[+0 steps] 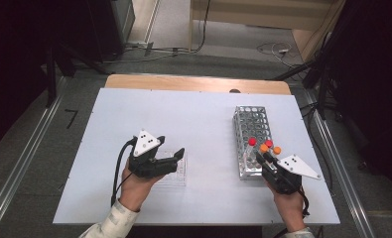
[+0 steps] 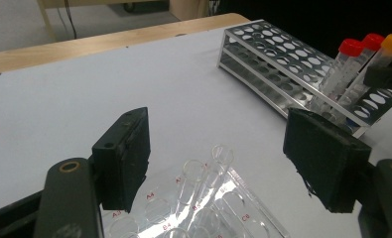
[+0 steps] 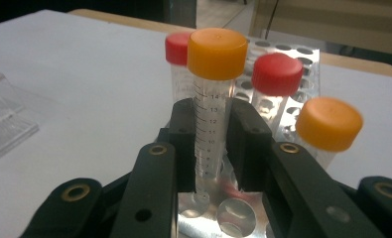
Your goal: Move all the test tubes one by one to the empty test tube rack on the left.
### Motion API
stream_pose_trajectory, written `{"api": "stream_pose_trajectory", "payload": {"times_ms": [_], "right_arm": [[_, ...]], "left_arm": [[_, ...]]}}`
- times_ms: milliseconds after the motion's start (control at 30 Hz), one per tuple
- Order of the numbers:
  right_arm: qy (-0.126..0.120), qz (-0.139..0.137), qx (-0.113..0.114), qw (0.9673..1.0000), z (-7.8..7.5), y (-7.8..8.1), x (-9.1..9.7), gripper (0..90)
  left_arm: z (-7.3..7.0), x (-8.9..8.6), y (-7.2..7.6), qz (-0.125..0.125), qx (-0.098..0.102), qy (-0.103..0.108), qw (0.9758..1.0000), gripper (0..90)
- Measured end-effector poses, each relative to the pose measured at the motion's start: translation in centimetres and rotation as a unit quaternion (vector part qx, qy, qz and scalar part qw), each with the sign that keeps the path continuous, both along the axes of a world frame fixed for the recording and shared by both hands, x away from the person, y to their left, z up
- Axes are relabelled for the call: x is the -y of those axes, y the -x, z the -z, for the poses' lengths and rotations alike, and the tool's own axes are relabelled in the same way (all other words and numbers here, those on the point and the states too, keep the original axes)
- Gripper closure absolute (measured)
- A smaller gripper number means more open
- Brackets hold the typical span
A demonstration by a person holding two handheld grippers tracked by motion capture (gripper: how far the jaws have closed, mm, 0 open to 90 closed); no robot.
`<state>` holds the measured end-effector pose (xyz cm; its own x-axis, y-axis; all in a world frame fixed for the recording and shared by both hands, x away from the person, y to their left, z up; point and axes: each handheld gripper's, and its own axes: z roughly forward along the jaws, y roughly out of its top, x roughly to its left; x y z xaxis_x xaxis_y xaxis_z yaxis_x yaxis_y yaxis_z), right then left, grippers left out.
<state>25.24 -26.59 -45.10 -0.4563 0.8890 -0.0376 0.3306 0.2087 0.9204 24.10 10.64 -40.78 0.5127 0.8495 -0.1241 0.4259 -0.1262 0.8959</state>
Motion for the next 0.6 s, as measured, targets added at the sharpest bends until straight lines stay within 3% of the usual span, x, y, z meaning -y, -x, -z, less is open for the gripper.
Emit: {"api": "stream_pose_trajectory", "payload": {"times_ms": [300, 600], "right_arm": [[-0.017, -0.002, 0.018, 0.9997, -2.2, 0.9, 0.4, 71.7], [-0.026, -0.026, 0.031, 0.9989, -4.1, 2.2, -0.2, 71.8]], "left_arm": [[0.0, 0.0, -0.1, 0.0, -0.002, 0.001, 1.0, 24.7], [-0.1, 0.1, 0.0, 0.0, -0.002, 0.0, 1.0, 22.5]]}}
